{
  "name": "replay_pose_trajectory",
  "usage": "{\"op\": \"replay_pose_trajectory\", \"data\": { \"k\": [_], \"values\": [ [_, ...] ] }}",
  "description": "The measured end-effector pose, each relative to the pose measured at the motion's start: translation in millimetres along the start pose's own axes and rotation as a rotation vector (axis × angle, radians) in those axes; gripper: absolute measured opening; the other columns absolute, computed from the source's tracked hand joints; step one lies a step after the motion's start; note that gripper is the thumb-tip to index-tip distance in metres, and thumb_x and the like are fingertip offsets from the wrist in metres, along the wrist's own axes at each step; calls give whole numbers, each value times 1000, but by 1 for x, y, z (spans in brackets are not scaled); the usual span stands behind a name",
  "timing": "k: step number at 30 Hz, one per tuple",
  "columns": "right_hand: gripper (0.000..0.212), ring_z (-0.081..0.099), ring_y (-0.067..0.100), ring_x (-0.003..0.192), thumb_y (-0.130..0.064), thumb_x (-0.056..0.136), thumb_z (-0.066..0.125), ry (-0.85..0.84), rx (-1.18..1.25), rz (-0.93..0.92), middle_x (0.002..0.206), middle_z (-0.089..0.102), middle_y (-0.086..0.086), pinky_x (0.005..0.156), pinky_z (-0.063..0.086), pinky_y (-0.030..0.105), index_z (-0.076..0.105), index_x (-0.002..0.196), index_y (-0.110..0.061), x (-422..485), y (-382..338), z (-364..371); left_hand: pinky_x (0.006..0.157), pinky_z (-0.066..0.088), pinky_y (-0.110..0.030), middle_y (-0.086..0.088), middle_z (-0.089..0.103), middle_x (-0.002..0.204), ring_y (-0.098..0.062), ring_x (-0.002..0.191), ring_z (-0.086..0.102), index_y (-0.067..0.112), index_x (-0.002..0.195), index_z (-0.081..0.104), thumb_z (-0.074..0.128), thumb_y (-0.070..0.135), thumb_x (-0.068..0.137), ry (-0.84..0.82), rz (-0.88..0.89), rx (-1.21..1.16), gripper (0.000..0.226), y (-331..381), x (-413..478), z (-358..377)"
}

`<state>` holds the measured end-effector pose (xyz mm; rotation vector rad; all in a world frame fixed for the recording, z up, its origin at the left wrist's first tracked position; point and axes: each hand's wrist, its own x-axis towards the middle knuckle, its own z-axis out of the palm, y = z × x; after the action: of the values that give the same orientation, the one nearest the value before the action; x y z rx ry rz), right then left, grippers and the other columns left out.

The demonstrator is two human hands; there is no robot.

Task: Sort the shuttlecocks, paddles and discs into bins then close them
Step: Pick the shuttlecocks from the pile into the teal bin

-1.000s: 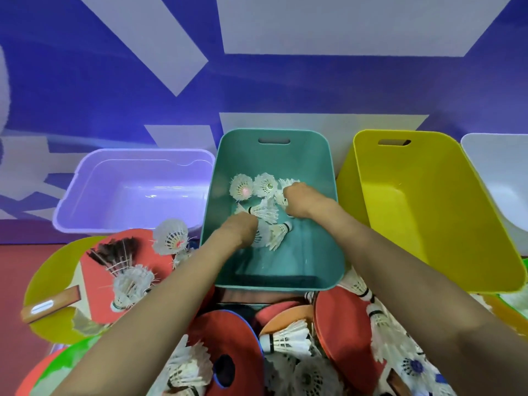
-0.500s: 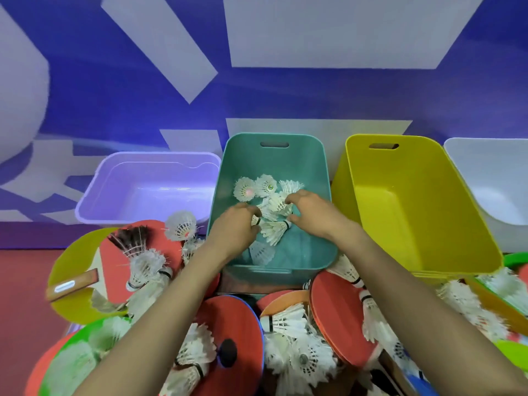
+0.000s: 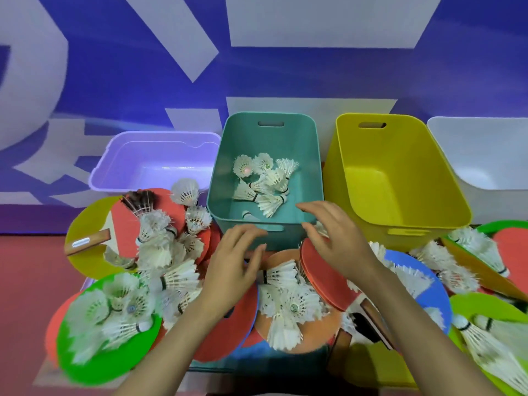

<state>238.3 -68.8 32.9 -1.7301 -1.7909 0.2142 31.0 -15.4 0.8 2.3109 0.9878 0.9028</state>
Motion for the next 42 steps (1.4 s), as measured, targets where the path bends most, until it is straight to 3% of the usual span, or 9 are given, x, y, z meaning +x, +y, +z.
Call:
{"op": "replay_pose_trajectory", "data": {
  "k": [4,9,14,19,25,29,35,39,42],
  "values": [
    [28,53,14,104,-25,93,48,17,7,-5,109,61,0,94,40,24,60,115,-12,-28,4,5,84,45,-34,4,57,100,-18,97,55,16,102,62,48,26,87,-210,-41,62,22,-2,-24,15],
    [19,48,20,115,-33,85,64,-183,-61,-93,110,56,-1,97,41,36,61,94,-16,-55,13,22,89,46,-41,-4,57,105,-27,102,54,13,110,63,42,35,74,-412,-153,174,47,-13,-37,39],
    [46,15,18,142,-67,71,56,-439,-52,-75,139,43,-6,113,19,41,63,92,-26,-75,19,26,93,41,-40,-5,60,111,-28,107,51,15,121,58,45,46,79,-436,-164,254,54,-13,-32,54],
    [43,-5,17,144,-52,71,72,-635,-159,-92,152,23,-8,116,-5,42,65,108,-31,-82,23,25,97,32,-33,-6,57,123,-28,115,46,15,132,49,60,21,84,-461,-92,309,50,-12,-25,62],
    [5,14,28,142,-27,77,68,-477,-162,-155,145,40,4,114,7,50,71,80,-25,-89,27,37,93,24,-33,1,53,127,-24,113,40,22,135,41,54,13,85,-493,-134,294,52,-7,-23,67],
    [14,24,26,138,-30,87,58,-354,-147,-199,138,47,1,111,19,44,68,79,-23,-94,32,39,92,32,-34,-5,54,115,-26,109,48,14,126,49,59,3,79,-377,-185,69,49,-14,-23,67],
    [20,46,19,121,-27,93,49,-209,-88,-258,114,62,-1,100,37,32,66,90,-16,-93,29,37,92,32,-9,-3,51,115,-5,105,42,9,125,48,61,-5,79,-190,-248,-190,50,-12,-26,52],
    [24,53,16,103,-25,95,44,-197,-83,-231,98,65,0,90,39,27,64,95,-12,-91,28,37,98,39,-24,2,51,122,-9,114,49,13,128,45,62,8,85,-67,-347,-320,47,-13,-29,50],
    [23,55,12,88,-26,97,42,-232,15,-112,92,62,-3,78,43,24,60,98,-12,-92,23,35,93,44,-20,7,55,120,0,109,54,14,128,41,60,7,89,8,-454,-509,44,-2,-30,48]
  ]
}}
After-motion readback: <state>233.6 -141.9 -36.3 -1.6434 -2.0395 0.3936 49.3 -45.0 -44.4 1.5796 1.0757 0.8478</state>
